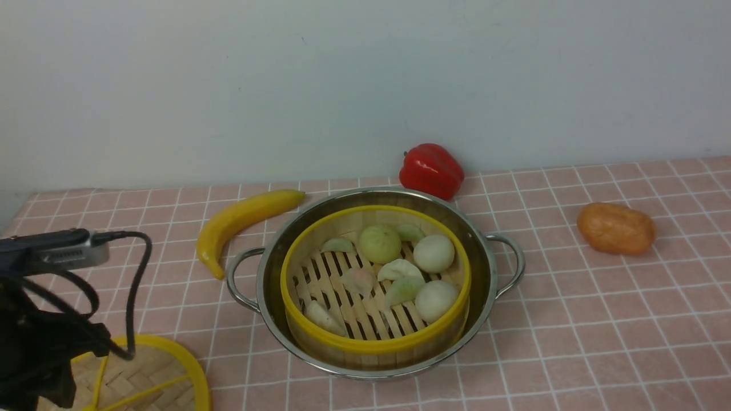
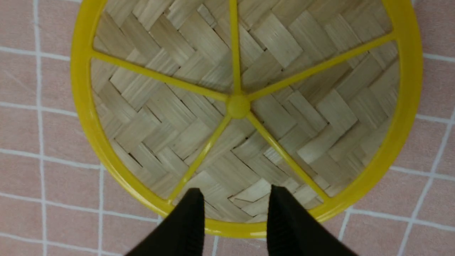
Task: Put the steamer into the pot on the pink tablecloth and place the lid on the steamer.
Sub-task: 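Grasp the bamboo steamer lid lying on the table by its centre knob, then place the yellow bamboo steamer lid onto the steamer in the pot with the left gripper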
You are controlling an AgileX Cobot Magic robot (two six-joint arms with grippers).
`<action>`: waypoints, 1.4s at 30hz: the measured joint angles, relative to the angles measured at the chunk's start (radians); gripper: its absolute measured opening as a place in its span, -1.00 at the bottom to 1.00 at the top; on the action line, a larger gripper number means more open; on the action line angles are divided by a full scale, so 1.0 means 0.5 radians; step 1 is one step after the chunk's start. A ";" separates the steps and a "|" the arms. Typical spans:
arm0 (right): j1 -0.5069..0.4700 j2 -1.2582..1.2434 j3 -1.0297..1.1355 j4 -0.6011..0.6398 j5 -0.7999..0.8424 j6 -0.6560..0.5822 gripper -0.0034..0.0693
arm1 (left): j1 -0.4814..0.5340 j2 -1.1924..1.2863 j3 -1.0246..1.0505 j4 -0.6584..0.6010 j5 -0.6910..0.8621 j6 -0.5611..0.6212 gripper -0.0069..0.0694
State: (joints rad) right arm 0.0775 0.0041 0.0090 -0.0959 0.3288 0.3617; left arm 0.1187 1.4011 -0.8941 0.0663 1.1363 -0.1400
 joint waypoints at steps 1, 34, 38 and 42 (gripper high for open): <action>0.000 0.000 0.000 0.000 0.000 0.000 -0.25 | 0.000 0.054 -0.008 0.006 -0.023 0.000 -0.18; 0.000 0.000 0.000 0.000 0.000 0.000 -0.25 | 0.000 0.470 -0.179 0.360 0.065 0.176 -0.51; 0.000 0.000 0.000 0.000 0.000 0.000 -0.25 | 0.000 0.361 -0.503 0.419 0.145 0.365 -0.51; 0.000 0.000 0.000 0.000 0.000 0.000 -0.25 | -0.039 0.320 -0.752 0.329 0.145 0.659 -0.51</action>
State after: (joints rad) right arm 0.0775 0.0041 0.0090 -0.0959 0.3288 0.3617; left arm 0.0994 1.5612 -1.2701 0.2309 1.2087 0.1896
